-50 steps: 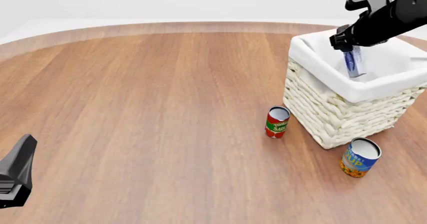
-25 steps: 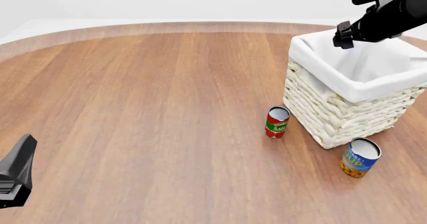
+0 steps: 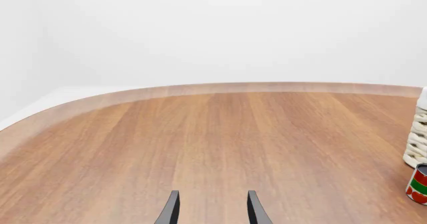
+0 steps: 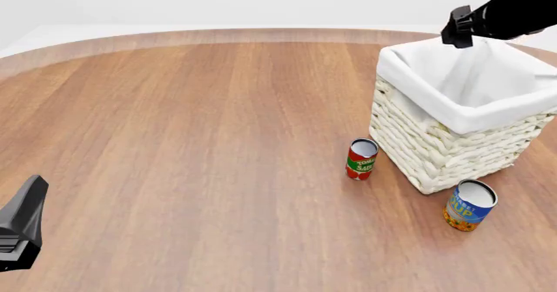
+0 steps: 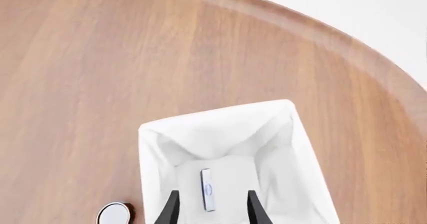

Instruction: Pick up the alphabet soup and the cream cheese box, and put them in the basket.

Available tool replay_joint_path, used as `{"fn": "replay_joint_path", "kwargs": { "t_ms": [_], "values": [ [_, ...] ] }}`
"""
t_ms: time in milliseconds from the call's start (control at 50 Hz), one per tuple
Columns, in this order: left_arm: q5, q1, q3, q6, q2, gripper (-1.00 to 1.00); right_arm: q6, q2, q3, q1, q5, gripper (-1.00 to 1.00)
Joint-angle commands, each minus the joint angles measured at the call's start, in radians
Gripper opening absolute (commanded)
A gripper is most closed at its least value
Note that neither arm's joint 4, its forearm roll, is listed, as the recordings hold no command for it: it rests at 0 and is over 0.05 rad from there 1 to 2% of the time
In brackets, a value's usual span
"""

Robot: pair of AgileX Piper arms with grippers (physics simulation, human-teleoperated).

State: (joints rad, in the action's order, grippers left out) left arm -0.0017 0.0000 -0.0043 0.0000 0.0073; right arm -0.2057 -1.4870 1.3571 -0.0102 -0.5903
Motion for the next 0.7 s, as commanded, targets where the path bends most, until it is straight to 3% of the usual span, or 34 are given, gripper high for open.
{"fn": "replay_joint_path", "kwargs": {
  "t_ms": [20,120,300,700],
  "values": [
    [0.000,0.000,0.000,0.000,0.000,1.00,0.029,0.079,-0.020,0.015,-0.017,1.00],
    [0.000,0.000,0.000,0.000,0.000,1.00,0.041,0.099,0.005,0.021,-0.050,1.00],
    [0.000,0.000,0.000,0.000,0.000,1.00,0.070,0.166,-0.062,0.043,-0.027,1.00],
    [0.000,0.000,0.000,0.000,0.000,1.00,0.078,0.285,-0.122,0.078,-0.066,1.00]
  ]
}}
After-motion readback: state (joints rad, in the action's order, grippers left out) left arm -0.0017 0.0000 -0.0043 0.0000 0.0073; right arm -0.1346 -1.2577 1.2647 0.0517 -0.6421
